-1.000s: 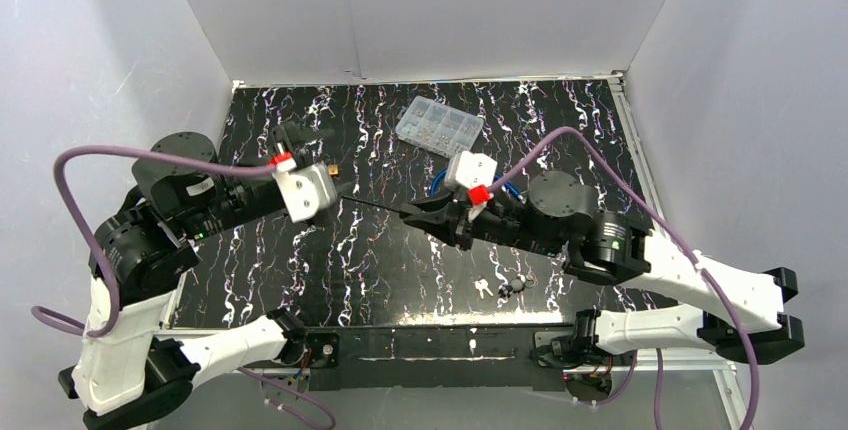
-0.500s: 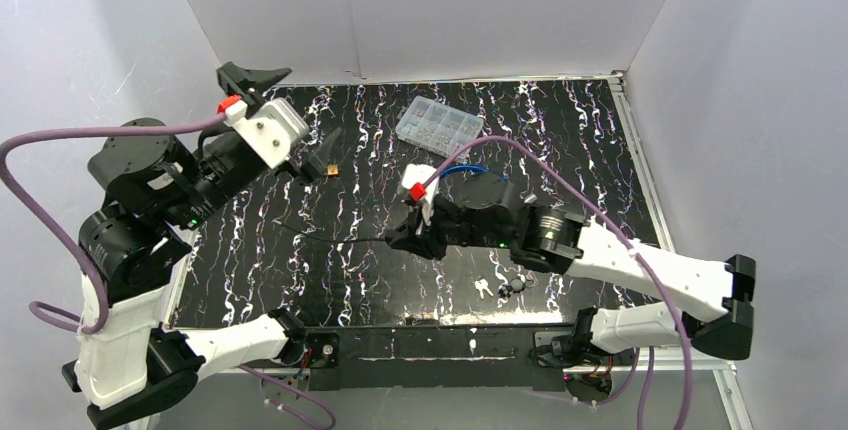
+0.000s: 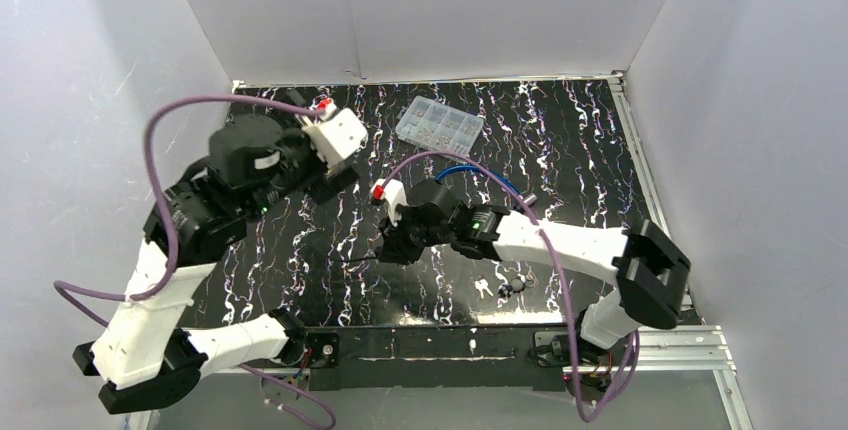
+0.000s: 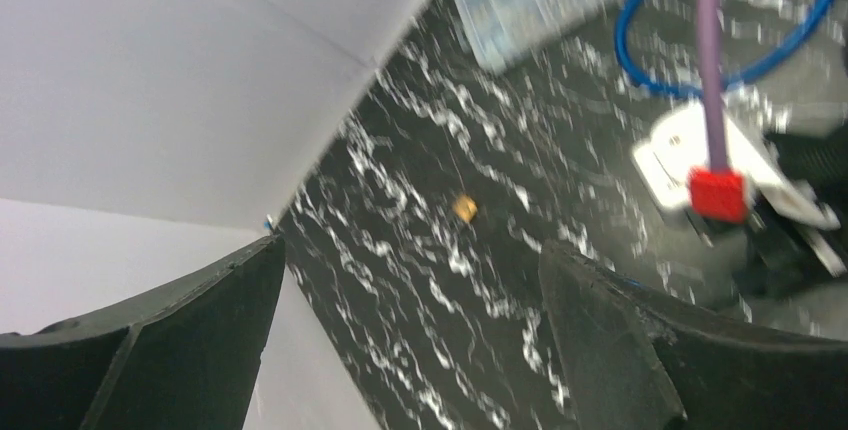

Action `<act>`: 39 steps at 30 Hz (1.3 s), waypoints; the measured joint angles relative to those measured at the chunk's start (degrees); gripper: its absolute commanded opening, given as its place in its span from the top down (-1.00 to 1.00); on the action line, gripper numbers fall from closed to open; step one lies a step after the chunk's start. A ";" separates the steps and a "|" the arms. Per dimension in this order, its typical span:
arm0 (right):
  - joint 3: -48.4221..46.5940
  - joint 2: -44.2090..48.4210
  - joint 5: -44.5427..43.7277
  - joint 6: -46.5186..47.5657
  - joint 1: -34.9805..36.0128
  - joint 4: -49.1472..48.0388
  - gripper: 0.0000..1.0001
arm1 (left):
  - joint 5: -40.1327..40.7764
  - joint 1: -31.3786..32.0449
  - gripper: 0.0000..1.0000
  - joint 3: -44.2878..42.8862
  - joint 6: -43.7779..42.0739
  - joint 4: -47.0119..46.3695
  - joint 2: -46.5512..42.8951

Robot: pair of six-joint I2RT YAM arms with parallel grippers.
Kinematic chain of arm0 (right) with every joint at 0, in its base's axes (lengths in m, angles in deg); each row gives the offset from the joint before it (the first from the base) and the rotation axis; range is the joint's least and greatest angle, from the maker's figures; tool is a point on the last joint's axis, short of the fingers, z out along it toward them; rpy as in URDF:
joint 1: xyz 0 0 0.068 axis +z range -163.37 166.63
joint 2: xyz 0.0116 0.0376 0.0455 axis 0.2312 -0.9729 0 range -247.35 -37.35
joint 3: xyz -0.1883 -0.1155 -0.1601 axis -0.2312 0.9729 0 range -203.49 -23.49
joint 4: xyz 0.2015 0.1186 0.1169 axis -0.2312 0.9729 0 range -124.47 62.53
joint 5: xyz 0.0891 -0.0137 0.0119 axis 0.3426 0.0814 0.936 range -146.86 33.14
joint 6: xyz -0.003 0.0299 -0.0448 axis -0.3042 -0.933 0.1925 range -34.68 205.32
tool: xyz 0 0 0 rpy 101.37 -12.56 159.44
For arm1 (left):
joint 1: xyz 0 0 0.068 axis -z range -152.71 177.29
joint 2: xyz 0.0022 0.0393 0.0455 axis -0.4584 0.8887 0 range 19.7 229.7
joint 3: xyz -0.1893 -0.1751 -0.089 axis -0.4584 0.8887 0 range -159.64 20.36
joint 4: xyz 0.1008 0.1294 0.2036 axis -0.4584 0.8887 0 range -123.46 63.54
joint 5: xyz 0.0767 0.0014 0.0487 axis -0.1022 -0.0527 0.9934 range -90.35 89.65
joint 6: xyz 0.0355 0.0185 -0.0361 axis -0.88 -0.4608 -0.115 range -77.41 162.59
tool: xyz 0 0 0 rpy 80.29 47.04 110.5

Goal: Unlock with the key

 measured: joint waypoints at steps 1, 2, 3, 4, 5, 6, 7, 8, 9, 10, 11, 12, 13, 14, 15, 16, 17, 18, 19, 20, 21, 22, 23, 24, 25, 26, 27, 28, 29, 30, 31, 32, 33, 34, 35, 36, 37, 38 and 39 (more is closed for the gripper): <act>0.55 -1.86 0.15 -0.87 -0.44 -1.51 0.97 | 0.22 -0.26 -0.96 4.04 -0.07 0.61 -1.46; 0.92 -3.43 0.28 -1.60 -0.70 -2.69 0.97 | 0.33 -0.46 -0.97 6.82 -0.09 1.53 -2.51; 1.29 -4.68 0.44 -2.34 -0.90 -3.78 0.97 | 0.39 -0.68 -0.97 8.76 -0.11 2.40 -3.32; 1.81 -6.12 0.68 -3.28 -1.01 -5.31 0.97 | 0.46 -0.87 -0.96 9.97 -0.13 2.97 -3.93; 2.40 -7.67 1.22 -4.42 -1.11 -7.02 0.97 | 0.48 -1.16 -0.96 11.08 -0.20 3.54 -4.76; 2.78 -8.87 1.68 -5.40 -1.11 -8.07 0.97 | 0.50 -1.38 -0.97 11.47 -0.22 3.78 -5.51; 3.21 -10.62 2.29 -6.86 -1.11 -9.57 0.97 | 0.50 -1.53 -0.96 11.45 -0.35 3.65 -6.54; 3.34 -12.26 3.02 -8.24 -1.11 -10.84 0.97 | 0.50 -1.73 -0.96 11.45 -0.52 3.67 -7.82; 3.32 -14.27 3.74 -10.16 -1.29 -12.57 0.97 | 0.24 -2.05 -0.97 11.45 -0.55 3.82 -9.27; 3.30 -15.65 4.37 -11.67 -1.51 -13.35 0.97 | -0.55 -2.34 -0.97 11.43 -0.44 4.15 -9.77; 3.28 -17.31 5.05 -13.18 -1.86 -13.94 0.97 | -1.95 -2.91 -0.97 11.43 -0.15 4.98 -10.16; 3.26 -19.23 5.81 -15.21 -2.51 -14.05 0.94 | -4.26 -3.74 -0.96 11.45 0.39 6.12 -10.21; 3.26 -20.83 6.05 -16.76 -2.99 -13.99 0.82 | -5.44 -4.04 -0.97 11.47 0.52 6.88 -10.19; 3.30 -21.66 6.47 -18.29 -3.50 -14.03 0.64 | -6.47 -4.17 -0.97 11.56 0.50 7.52 -10.21; 3.30 -21.70 6.56 -19.02 -3.72 -14.14 0.37 | -7.48 -4.28 -0.96 11.63 0.46 8.31 -10.21; 3.32 -21.77 6.93 -19.98 -3.98 -14.60 -0.23 | -8.66 -4.31 -0.96 11.67 0.44 9.29 -10.21; 3.50 -21.84 7.32 -20.41 -4.09 -14.78 -0.37 | -9.22 -4.31 -0.96 11.67 0.44 9.66 -10.21; 3.63 -21.81 7.37 -20.72 -4.17 -14.62 -0.48 | -10.05 -4.33 -0.97 11.67 0.42 10.27 -10.16; 3.67 -21.66 7.74 -20.02 -4.37 -14.36 -0.53 | -10.40 -4.31 -0.96 11.67 0.37 10.64 -10.12; 3.63 -21.33 7.32 -20.04 -4.35 -14.29 -0.55 | -10.51 -4.31 -0.97 11.67 0.35 10.69 -10.10; 3.69 -19.21 6.40 -19.15 -4.59 -10.88 -0.58 | -10.67 -4.31 -0.97 11.67 0.26 10.80 -10.10; 3.69 -18.97 6.34 -19.08 -5.49 -10.67 -0.60 | -10.99 -4.31 -0.97 11.67 0.24 11.17 -10.08; 3.67 -17.20 5.73 -18.60 -6.58 -8.66 -0.61 | -11.28 -4.31 -0.97 11.67 0.24 11.41 -10.08; 3.63 -15.26 4.81 -18.34 -7.65 -6.45 -0.62 | -11.39 -4.31 -0.97 11.67 0.24 11.54 -10.08; 3.32 -13.60 3.93 -17.81 -8.41 -4.22 -0.63 | -11.63 -4.37 -0.96 11.67 0.22 11.76 -10.10; 2.54 -11.78 2.56 -17.35 -9.20 -1.46 -0.65 | -11.80 -4.44 -0.96 11.67 0.24 11.91 -10.10; 1.25 -10.25 0.90 -17.05 -9.88 1.53 -0.65 | -12.07 -4.61 -0.96 11.67 0.26 12.02 -10.10; -1.33 -8.48 -1.90 -16.83 -10.36 6.16 -0.67 | -12.33 -4.79 -0.96 11.67 0.26 12.15 -10.10; -2.67 -7.67 -3.45 -16.85 -10.49 8.17 -0.67 | -12.57 -4.92 -0.96 11.67 0.26 12.24 -10.12; -5.31 -6.16 -6.36 -17.22 -10.51 11.93 -0.68 | -12.94 -5.22 -0.97 11.67 0.28 12.31 -10.16; -7.19 -4.70 -8.63 -18.03 -10.62 14.82 -0.68 | -13.16 -5.38 -0.97 11.67 0.31 12.28 -10.16; -8.66 -2.71 -10.69 -19.63 -10.91 17.77 -0.69 | -13.60 -5.60 -0.97 11.67 0.33 12.28 -10.19; -9.27 -0.26 -12.02 -21.22 -11.30 20.15 -0.68 | -14.16 -5.86 -0.97 11.67 0.37 12.28 -10.23; -9.03 2.86 -12.46 -23.08 -12.28 22.38 -0.59 | -14.71 -6.10 -0.97 11.67 0.46 12.28 -10.27; -8.26 5.77 -12.72 -24.48 -13.49 23.96 -0.50 | -15.32 -6.34 -0.96 11.67 0.57 12.28 -10.34; -6.19 9.73 -13.46 -26.34 -15.15 25.00 -0.44 | -15.89 -6.58 -0.96 11.67 0.72 12.28 -10.38; -3.93 13.51 -14.84 -28.22 -16.55 26.58 -0.43 | -16.35 -6.71 -0.96 11.67 0.90 12.28 -10.45; -1.90 16.41 -16.74 -30.49 -17.59 28.76 -0.42 | -16.79 -6.86 -0.96 11.67 0.98 12.31 -10.54; -0.35 18.97 -18.40 -32.46 -18.32 30.97 -0.41 | -17.07 -6.99 -0.96 11.67 1.03 12.33 -10.54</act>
